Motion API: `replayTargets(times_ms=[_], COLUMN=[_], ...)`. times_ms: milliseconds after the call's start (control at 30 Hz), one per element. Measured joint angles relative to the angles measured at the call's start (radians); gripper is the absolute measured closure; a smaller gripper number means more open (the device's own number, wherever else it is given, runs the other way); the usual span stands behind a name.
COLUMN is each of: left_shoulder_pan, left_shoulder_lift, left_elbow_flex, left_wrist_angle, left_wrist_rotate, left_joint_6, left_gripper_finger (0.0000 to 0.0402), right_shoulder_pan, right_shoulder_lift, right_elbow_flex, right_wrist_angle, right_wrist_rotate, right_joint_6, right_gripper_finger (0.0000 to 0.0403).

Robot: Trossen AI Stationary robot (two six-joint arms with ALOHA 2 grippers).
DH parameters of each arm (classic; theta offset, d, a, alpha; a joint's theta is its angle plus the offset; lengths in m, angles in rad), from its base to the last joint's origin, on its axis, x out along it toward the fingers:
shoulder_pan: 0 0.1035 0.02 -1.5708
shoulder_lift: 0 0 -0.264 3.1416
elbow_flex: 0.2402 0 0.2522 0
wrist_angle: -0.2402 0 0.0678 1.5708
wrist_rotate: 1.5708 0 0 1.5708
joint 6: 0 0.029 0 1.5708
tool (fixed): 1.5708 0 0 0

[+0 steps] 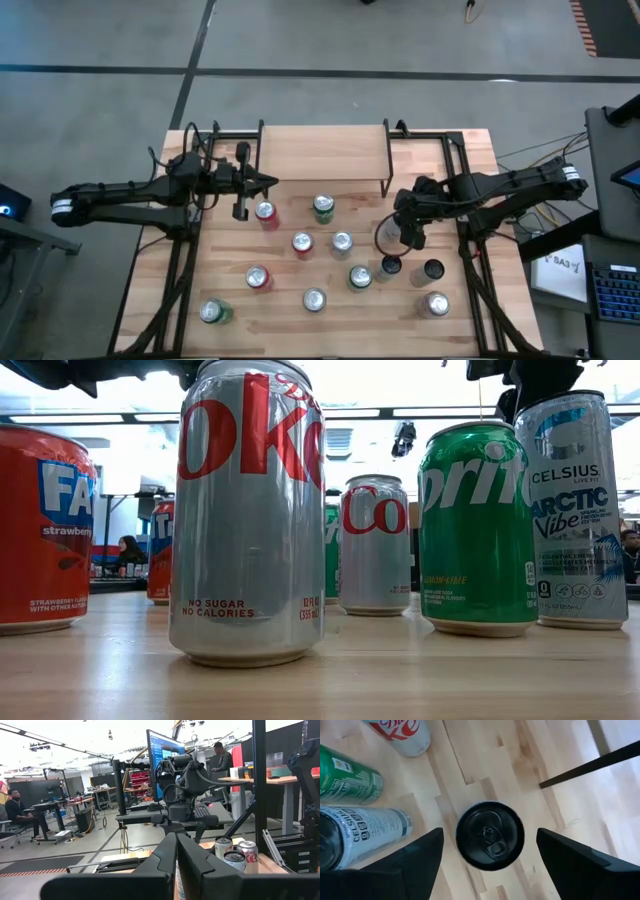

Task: Place canned beverage on shelf
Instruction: Put the top white-blue soda can on the shelf

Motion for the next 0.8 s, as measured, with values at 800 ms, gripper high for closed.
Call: replayTargets(times_ms=[800], left_shoulder_pan=[0.000], left_shoulder_lift=[0.000], left_elbow_flex=[0.000], left_wrist_angle=[0.000], left_wrist_rotate=[0.000], left_joint_6=[0.008], left_gripper_finger=[0.0402], right_shoulder_pan=[0.000], right_shoulder_lift=[0.078], right_elbow_flex=[0.002], right_wrist_angle=[-0.007], right_wrist_rotate=[-0.002], right_joint_6=[0.025], right_gripper_finger=[0.0076])
